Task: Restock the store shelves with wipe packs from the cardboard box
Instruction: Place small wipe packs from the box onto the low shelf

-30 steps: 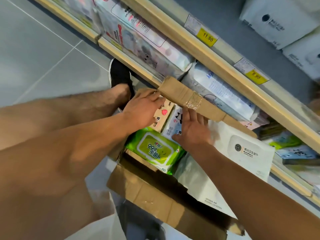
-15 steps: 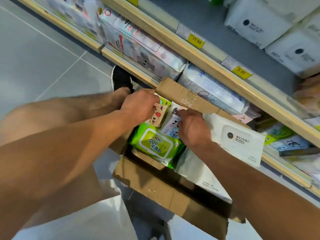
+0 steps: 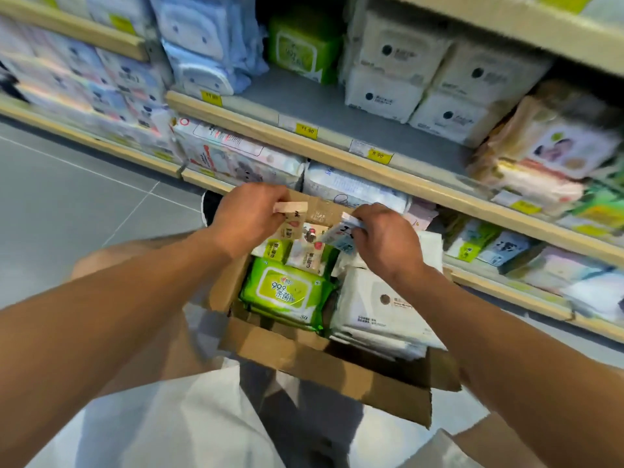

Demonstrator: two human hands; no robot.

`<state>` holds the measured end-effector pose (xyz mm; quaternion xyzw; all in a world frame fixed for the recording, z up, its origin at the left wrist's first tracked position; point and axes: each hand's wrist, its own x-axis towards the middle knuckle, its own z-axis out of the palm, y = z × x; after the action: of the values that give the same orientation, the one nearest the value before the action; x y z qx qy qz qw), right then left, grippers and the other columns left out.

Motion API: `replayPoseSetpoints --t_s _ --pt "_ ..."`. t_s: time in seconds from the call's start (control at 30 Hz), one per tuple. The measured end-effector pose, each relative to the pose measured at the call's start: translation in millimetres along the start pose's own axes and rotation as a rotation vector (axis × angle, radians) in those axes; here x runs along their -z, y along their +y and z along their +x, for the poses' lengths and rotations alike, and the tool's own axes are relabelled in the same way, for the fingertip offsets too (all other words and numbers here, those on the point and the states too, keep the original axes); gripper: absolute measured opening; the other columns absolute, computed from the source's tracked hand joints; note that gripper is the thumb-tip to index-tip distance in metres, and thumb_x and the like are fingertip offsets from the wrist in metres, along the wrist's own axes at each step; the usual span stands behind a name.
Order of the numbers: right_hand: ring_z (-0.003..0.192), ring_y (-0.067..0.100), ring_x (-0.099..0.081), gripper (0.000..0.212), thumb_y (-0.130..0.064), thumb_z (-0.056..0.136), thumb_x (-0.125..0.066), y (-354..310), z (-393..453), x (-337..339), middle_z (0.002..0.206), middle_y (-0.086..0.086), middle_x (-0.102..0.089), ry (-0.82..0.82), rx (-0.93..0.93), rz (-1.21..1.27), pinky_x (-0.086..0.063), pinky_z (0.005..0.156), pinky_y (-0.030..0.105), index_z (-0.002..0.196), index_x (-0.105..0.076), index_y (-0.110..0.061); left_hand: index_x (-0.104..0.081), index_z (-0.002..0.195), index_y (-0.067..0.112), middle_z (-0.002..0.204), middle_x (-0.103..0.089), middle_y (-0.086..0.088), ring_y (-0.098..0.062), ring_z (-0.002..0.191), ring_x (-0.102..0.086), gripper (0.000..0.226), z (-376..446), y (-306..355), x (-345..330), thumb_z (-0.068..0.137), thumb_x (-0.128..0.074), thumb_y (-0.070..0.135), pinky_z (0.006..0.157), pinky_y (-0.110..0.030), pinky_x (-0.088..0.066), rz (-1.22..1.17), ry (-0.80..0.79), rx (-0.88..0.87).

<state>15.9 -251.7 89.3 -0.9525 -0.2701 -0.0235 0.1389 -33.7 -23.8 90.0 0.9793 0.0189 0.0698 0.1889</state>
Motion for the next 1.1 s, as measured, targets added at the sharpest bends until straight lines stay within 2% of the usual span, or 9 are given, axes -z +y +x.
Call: replayPoseSetpoints --t_s 0.23,0.33,0.53,0.8,1.1 --pt "0.089 0.035 -0.059 0.013 -0.019 0.088 -0.056 55.6 -26.5 64.8 0.097 0.009 -0.063 0.170 -0.090 -0.037 -0.051 0.067 0.041 0.098 -0.064 -0.016 -0.065 0.096 0.023 0.099 -0.068 0.000 -0.026 0.093 -0.060 0.013 20.7 82.8 13.3 0.082 -0.067 0.022 0.068 -0.035 -0.043 -0.023 0.072 -0.121" --pt "0.085 0.032 -0.059 0.012 -0.016 0.087 -0.057 90.1 -42.1 86.6 0.092 0.007 -0.063 0.209 -0.129 -0.067 -0.050 0.062 0.039 0.094 -0.067 -0.016 -0.063 0.097 0.025 0.103 -0.068 0.001 -0.026 0.095 -0.060 0.017 34.7 122.3 4.2 0.081 -0.068 0.021 0.075 -0.038 -0.049 -0.039 0.055 -0.185" --pt "0.081 0.034 -0.060 0.017 -0.008 0.081 -0.061 174.3 -77.3 110.5 0.086 0.008 -0.064 0.250 -0.258 -0.094 -0.053 0.062 0.041 0.090 -0.073 -0.015 -0.064 0.097 0.025 0.098 -0.067 0.002 -0.023 0.093 -0.059 0.017 60.9 207.8 -29.7 0.082 -0.068 0.020 0.075 -0.035 -0.048 -0.085 0.008 -0.315" --pt "0.091 0.034 -0.058 0.020 -0.011 0.083 -0.061 281.9 -114.0 101.5 0.093 0.009 -0.066 0.248 -0.416 -0.092 -0.053 0.068 0.042 0.098 -0.073 -0.013 -0.065 0.098 0.025 0.100 -0.068 0.002 -0.020 0.091 -0.060 0.015 94.4 294.5 -108.1 0.084 -0.070 0.024 0.078 -0.037 -0.052 -0.141 -0.112 -0.380" --pt "0.086 0.037 -0.060 0.013 -0.007 0.082 -0.066 368.2 -116.0 42.2 0.088 0.011 -0.068 0.279 -0.470 -0.109 -0.052 0.065 0.038 0.093 -0.073 -0.008 -0.067 0.095 0.023 0.096 -0.069 0.001 -0.024 0.090 -0.061 0.020 133.7 318.5 -210.4 0.076 -0.071 0.018 0.074 -0.036 -0.049 -0.161 -0.210 -0.433"
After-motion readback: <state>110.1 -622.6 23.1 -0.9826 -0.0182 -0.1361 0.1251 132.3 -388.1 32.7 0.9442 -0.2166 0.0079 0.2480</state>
